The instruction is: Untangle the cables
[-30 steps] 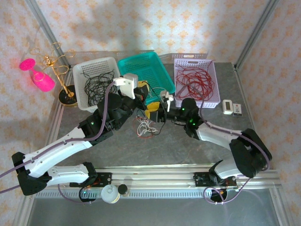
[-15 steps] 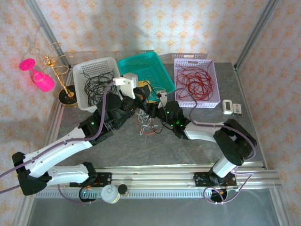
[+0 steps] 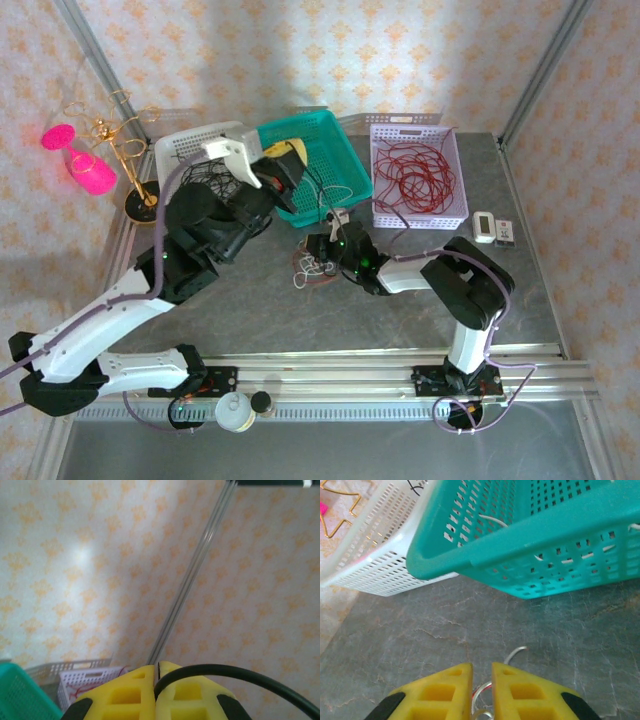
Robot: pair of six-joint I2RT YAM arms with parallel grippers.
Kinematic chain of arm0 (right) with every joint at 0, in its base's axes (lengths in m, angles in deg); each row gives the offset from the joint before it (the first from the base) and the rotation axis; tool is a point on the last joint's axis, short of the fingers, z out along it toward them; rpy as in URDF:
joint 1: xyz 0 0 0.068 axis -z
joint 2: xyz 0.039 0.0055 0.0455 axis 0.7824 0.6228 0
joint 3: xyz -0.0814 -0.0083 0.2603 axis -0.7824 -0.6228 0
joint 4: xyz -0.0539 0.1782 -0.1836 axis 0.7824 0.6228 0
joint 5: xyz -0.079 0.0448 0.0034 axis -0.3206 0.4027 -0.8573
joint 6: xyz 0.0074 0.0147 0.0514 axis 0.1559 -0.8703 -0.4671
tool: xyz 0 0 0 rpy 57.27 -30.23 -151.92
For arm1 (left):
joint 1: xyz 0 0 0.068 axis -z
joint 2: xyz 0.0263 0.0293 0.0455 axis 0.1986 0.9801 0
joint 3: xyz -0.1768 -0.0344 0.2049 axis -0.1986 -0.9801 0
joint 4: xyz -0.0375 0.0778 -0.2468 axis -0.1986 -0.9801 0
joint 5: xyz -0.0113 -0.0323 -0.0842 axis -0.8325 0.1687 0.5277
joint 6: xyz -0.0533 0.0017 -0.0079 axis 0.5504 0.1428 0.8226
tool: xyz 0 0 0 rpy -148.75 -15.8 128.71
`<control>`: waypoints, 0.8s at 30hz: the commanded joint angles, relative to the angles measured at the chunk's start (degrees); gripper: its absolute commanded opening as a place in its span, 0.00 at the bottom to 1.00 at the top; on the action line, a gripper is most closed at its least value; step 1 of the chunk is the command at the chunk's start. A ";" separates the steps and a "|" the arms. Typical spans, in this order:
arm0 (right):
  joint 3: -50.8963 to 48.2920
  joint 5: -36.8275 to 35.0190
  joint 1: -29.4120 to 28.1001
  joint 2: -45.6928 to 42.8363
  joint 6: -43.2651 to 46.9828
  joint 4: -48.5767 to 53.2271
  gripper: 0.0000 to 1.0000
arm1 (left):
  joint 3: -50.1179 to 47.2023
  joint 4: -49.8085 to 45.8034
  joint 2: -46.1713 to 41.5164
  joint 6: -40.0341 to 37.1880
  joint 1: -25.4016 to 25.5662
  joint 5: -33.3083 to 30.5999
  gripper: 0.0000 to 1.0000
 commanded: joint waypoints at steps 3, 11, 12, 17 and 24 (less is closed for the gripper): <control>-2.27 -0.26 -0.35 0.58 -1.37 -0.25 0.17 | 6.18 -3.71 1.37 -3.78 0.23 -1.53 0.00; -4.44 -2.65 -0.35 -2.35 -0.23 1.98 0.24 | 9.35 -6.06 3.48 -7.87 0.12 -7.50 0.00; -4.40 -2.97 -0.35 -3.16 0.15 2.86 0.27 | 9.45 -6.38 3.62 -8.19 0.08 -8.25 0.00; -5.51 -2.62 0.00 -9.53 1.64 6.23 0.35 | 9.97 -7.61 3.91 -9.91 0.15 -12.21 0.00; -6.93 -4.96 1.02 -20.98 5.85 15.58 0.38 | 12.04 -7.83 4.06 -13.13 0.07 -16.76 0.00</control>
